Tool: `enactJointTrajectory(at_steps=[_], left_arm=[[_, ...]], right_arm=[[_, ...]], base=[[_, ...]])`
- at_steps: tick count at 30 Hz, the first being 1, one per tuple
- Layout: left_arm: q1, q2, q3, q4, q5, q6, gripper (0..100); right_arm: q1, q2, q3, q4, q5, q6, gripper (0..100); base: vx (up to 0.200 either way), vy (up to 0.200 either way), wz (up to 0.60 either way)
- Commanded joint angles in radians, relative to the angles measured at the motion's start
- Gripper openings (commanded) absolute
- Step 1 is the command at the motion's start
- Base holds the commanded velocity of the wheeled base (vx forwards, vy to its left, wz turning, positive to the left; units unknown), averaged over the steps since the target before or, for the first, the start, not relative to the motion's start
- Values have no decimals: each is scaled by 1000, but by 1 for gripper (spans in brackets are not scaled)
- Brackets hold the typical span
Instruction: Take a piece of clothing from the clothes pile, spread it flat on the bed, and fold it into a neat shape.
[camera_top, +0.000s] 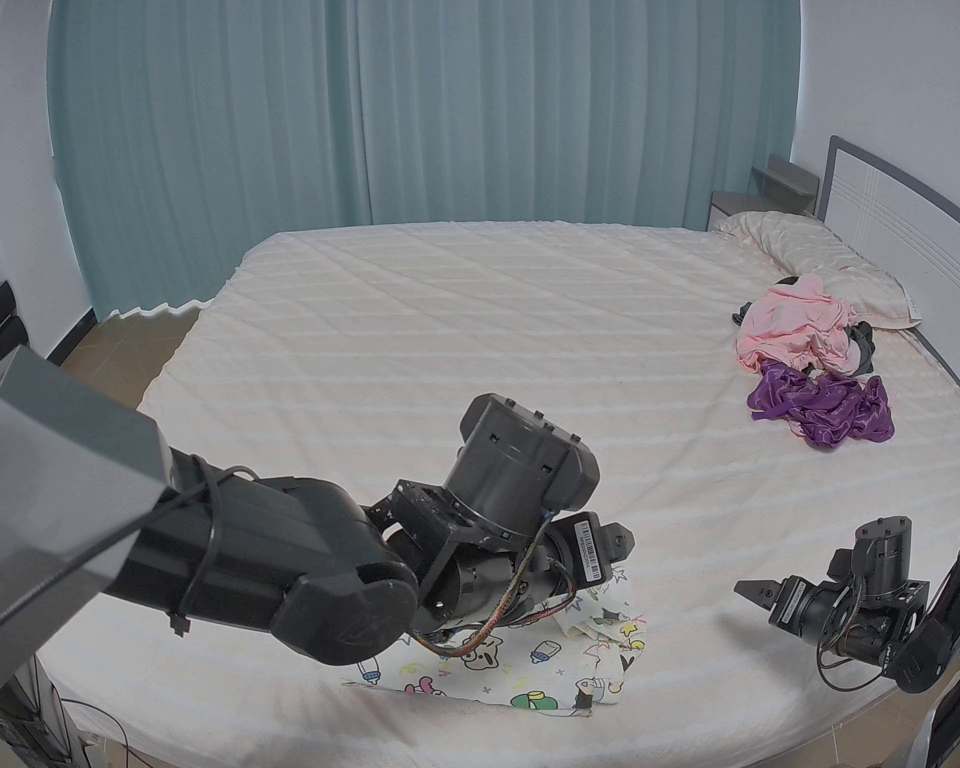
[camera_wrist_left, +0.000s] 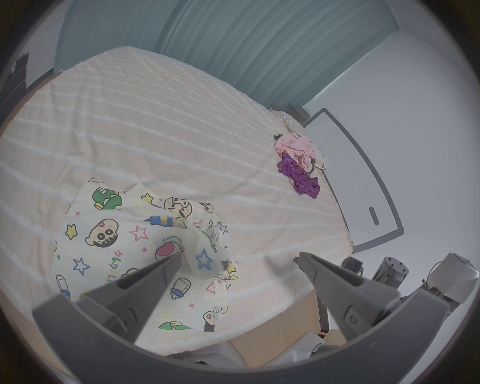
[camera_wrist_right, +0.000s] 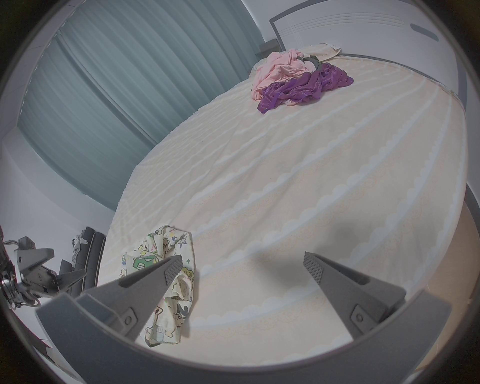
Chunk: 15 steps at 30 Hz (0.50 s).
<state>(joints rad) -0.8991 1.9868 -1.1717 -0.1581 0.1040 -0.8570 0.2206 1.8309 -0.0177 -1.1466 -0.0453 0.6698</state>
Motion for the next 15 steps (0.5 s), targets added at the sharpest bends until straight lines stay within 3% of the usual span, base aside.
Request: enactJointTrajectory(at_steps=[1,7,15], left_arm=[[-6,-2,20,2,5,-4,100],[20,-46,129,2,11,-4,100],[235,-250,414,-26,-47,-5,100]], right_arm=[[0,4,18,-1,1,1,100],[0,5,18,-1,1,2,100],[32,-4,18,-4,1,36,100]], base=[[0,0,0],[0,0,0],[0,0,0]])
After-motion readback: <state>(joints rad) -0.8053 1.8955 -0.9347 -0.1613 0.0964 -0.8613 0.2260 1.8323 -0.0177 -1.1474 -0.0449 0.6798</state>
